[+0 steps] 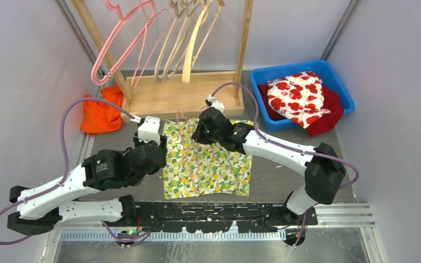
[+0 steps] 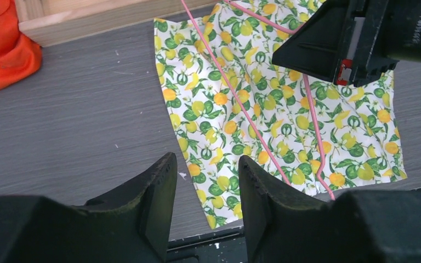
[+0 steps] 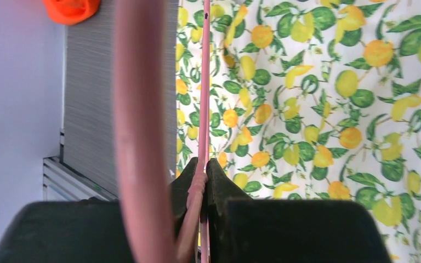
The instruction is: Place the skirt on the hanger
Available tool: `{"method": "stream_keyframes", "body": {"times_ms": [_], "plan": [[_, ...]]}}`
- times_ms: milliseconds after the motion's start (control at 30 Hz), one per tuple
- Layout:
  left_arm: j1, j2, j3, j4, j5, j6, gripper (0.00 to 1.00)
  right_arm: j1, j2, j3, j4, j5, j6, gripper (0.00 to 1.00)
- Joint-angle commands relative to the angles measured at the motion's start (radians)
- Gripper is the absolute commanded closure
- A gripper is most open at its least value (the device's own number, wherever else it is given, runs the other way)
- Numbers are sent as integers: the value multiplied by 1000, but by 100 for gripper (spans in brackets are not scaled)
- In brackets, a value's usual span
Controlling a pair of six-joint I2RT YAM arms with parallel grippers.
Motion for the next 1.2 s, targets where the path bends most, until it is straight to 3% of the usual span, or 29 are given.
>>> {"method": "stream_keyframes", "body": {"times_ms": [0,500,900,1167], "plan": [[17,22,30,-80,-41,-75,55,49,-26,-18,191,9,15,99],[83,-22,2,-90,21,-77,60,176,178,-13,434,114,151,99],[84,-57,-22,-109,32,-90,60,260,325,25,484,290,210,99],[85,-56,-35,-94,43,-92,62,305,337,-13,473,437,230,99]]}}
